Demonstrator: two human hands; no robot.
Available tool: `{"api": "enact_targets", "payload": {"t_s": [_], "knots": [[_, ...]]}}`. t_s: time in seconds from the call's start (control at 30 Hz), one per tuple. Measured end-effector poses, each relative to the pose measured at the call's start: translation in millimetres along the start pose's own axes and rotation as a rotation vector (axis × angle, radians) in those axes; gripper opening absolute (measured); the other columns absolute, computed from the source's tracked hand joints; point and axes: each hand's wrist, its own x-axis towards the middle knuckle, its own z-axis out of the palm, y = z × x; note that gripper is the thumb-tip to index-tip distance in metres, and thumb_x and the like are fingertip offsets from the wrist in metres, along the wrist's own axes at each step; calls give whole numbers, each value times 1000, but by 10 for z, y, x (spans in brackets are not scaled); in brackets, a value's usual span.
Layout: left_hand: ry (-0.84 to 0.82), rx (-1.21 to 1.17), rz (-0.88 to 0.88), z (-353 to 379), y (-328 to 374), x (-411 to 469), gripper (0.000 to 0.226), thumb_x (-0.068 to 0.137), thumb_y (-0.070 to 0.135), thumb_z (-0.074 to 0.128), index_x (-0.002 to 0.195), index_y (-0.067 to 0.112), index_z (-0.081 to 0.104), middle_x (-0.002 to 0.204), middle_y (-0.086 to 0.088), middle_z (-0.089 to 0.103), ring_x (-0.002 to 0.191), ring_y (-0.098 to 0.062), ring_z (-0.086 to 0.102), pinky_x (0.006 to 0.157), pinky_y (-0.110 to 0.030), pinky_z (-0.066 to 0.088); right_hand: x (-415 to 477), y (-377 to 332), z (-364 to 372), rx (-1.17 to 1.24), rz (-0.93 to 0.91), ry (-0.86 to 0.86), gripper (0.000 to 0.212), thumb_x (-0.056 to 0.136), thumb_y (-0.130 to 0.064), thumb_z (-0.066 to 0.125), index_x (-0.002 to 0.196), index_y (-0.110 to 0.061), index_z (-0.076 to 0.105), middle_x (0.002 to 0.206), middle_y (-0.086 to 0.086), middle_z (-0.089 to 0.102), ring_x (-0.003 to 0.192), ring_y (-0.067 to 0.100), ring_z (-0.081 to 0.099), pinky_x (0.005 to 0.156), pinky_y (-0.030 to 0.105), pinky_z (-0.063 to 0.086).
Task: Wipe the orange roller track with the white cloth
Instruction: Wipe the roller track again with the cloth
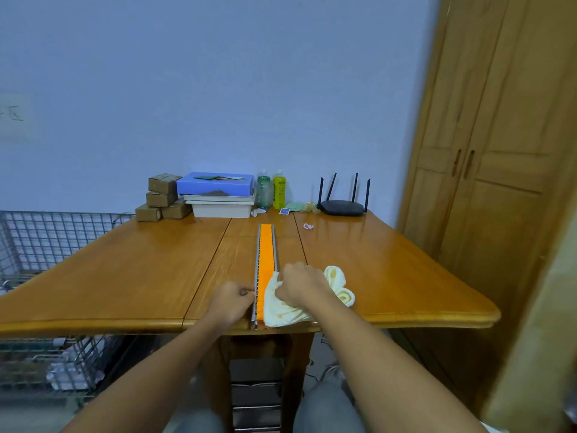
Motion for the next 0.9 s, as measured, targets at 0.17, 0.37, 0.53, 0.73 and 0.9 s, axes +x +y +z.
{"api": "enact_targets", "payload": {"t_s": [0.17,0.37,0.53,0.73,0.9], "knots": [[36,28,4,-1,43,-227,29,103,23,57,127,14,72,101,1,75,81,-7,65,60,-19,43,-274,-18,-28,31,8,12,40,88,-26,60,127,-20,67,119,5,68,102,30,64,76,36,48],[71,62,-2,-7,74,-466,26,101,22,59,121,15,74,88,4,72,79,-11,66,62,-22,48,-564,-58,-54,52,8,29,45,88,-29,61,132,-24,66,125,4,67,108,30,63,79,35,47],[76,82,0,-39,127,-652,21,100,20,60,111,15,76,91,1,71,82,-9,63,67,-25,49,-788,-114,-107,22,1,29,45,88,-33,62,132,-25,65,124,3,66,108,29,63,78,35,46],[99,80,25,-94,183,-818,16,99,20,61,105,17,76,90,3,69,82,-8,61,67,-24,48,-926,-155,-212,-7,0,1,46,84,-39,65,128,-26,68,117,3,69,99,29,63,77,37,50],[100,25,-1,-267,266,-810,25,101,26,57,88,14,73,89,-13,72,73,-15,59,64,-28,45,-921,-171,-336,92,14,131,44,85,-36,60,128,-28,70,117,4,70,101,30,64,75,33,47]]}}
